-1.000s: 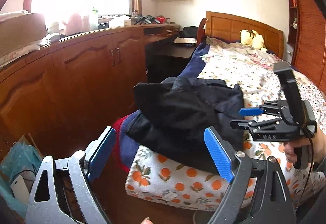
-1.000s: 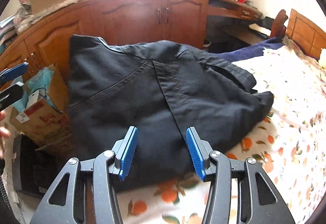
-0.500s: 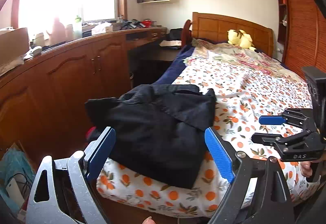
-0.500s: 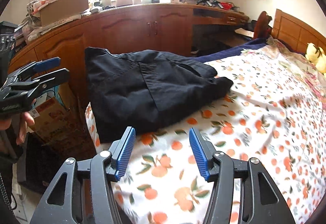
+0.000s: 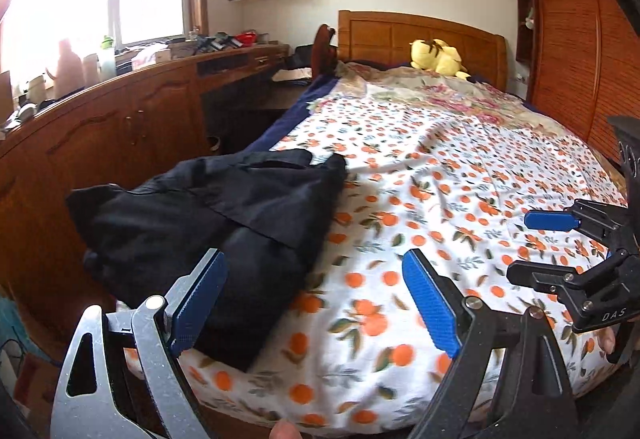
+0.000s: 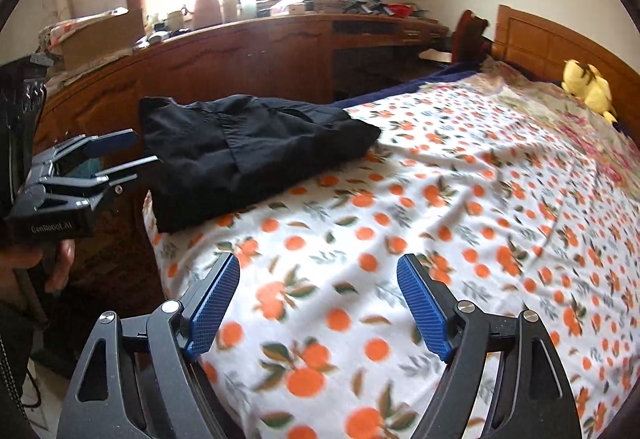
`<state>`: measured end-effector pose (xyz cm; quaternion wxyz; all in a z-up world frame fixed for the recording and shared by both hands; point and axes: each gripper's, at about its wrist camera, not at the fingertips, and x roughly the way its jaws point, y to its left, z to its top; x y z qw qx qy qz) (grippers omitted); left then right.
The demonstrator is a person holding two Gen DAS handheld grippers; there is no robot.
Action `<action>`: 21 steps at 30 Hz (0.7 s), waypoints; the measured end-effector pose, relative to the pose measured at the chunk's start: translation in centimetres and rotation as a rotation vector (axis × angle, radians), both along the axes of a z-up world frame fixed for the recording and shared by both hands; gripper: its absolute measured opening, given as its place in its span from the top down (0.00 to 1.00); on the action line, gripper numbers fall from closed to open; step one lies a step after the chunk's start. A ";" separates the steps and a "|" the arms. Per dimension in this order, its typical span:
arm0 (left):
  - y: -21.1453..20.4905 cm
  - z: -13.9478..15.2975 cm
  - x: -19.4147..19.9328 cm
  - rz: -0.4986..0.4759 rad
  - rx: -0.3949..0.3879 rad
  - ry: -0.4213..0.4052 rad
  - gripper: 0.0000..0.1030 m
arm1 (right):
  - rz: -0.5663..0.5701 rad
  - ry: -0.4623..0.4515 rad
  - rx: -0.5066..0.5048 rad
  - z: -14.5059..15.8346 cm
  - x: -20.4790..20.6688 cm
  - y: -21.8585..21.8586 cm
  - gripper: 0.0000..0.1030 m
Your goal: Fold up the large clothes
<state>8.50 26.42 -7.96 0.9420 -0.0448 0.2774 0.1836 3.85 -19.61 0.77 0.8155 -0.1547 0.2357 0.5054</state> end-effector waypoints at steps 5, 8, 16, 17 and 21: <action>-3.4 -0.6 2.0 -0.066 -0.031 0.014 0.13 | -0.024 -0.001 0.021 -0.2 0.0 -3.1 0.20; -5.3 -0.9 3.2 -0.080 -0.038 0.033 0.13 | -0.043 0.001 0.037 -0.4 -0.1 -5.1 0.19; -11.3 -1.7 5.6 -0.161 -0.024 0.072 0.13 | -0.165 0.003 0.058 -1.0 -0.7 -10.5 0.17; -12.0 -1.7 5.7 -0.172 -0.026 0.071 0.13 | -0.187 0.003 0.058 -1.1 -0.9 -11.1 0.17; -14.8 -1.6 5.5 -0.221 -0.033 0.069 0.13 | -0.275 0.012 0.078 -1.3 -1.5 -13.7 0.17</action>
